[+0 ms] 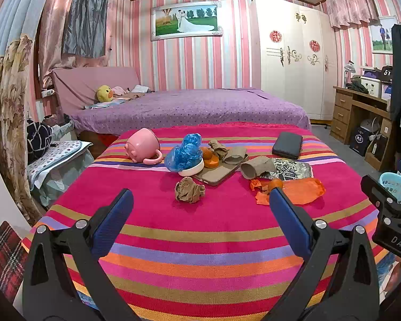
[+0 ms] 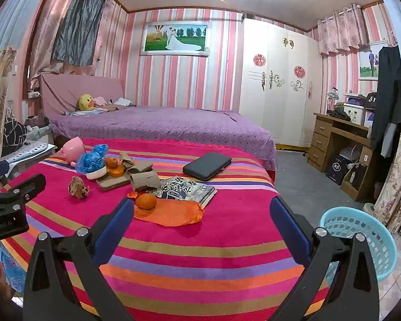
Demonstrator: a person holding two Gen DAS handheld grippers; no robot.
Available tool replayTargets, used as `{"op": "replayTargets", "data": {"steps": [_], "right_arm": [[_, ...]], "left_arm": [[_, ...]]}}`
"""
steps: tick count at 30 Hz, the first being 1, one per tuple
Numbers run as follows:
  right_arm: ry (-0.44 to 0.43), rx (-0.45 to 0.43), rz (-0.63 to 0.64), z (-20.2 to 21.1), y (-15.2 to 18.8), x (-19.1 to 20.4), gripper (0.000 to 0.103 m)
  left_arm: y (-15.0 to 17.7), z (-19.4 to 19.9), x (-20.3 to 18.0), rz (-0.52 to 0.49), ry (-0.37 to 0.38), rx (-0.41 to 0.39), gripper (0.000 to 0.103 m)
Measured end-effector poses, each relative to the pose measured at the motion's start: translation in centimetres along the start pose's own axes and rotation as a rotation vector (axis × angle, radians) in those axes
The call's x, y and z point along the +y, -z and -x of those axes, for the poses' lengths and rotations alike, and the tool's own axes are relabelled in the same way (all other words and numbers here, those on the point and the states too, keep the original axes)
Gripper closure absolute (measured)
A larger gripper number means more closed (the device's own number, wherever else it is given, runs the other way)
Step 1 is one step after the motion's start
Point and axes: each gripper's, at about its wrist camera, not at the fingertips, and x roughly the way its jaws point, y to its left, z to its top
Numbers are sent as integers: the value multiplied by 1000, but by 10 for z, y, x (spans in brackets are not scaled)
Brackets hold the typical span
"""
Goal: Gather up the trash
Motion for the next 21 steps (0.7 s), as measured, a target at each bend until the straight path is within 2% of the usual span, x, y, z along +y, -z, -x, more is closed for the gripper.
{"op": "replayTargets", "data": {"steps": [21], "right_arm": [[8,5,1,-2,2,-3,4]], "left_arm": [[1,-1,1,7,2,2,5]]}}
